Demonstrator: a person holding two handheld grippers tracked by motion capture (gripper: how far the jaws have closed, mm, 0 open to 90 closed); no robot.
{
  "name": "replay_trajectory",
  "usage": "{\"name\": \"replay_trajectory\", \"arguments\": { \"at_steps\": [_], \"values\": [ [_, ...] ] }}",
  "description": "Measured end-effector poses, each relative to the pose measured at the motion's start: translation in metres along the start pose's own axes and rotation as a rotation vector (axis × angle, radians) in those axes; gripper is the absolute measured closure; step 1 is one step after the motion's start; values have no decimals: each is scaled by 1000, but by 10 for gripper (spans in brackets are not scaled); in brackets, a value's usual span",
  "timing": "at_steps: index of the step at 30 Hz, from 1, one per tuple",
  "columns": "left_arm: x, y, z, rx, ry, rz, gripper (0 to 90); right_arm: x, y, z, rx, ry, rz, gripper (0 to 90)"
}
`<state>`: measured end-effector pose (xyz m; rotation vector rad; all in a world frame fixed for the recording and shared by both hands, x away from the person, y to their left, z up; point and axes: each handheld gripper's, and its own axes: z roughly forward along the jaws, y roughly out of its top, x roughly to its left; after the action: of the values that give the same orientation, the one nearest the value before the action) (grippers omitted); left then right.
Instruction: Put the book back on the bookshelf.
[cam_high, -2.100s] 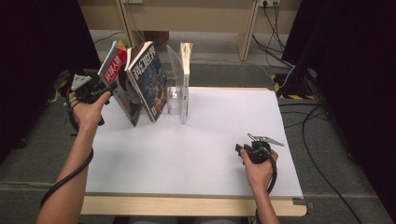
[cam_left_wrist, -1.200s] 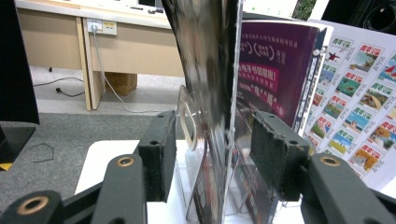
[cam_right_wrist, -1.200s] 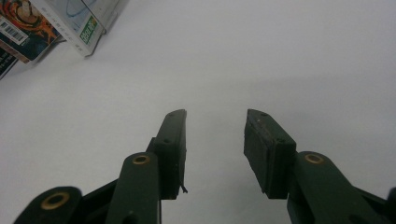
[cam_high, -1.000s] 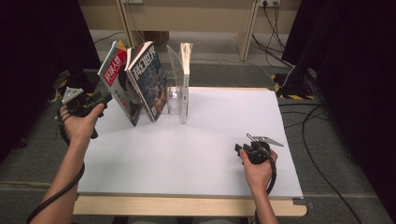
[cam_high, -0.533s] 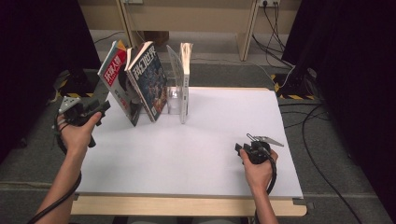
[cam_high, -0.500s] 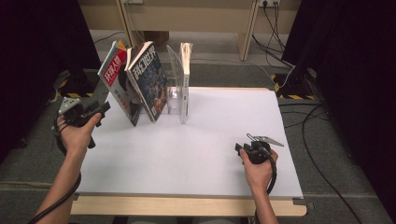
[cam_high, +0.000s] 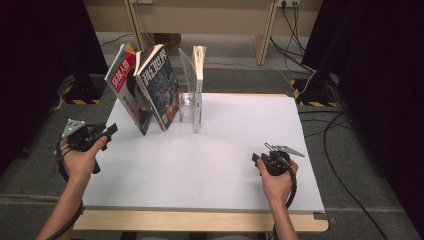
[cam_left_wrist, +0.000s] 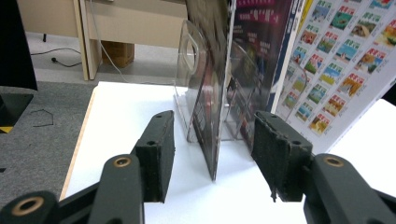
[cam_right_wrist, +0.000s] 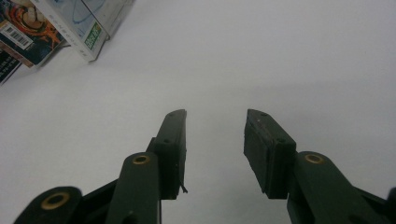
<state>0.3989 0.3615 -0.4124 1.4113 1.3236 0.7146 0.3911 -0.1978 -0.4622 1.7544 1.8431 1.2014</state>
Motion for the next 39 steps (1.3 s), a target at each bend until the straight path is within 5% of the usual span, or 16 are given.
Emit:
{"name": "replay_trajectory", "arguments": {
  "at_steps": [19, 39],
  "values": [
    [-7, -50, -2, 80, -50, 48, 478, 0, 0, 0, 1, -2, -11, 592],
    [0, -93, 0, 152, -41, 37, 474, 2, -4, 4, 26, -9, -13, 592]
  ]
}}
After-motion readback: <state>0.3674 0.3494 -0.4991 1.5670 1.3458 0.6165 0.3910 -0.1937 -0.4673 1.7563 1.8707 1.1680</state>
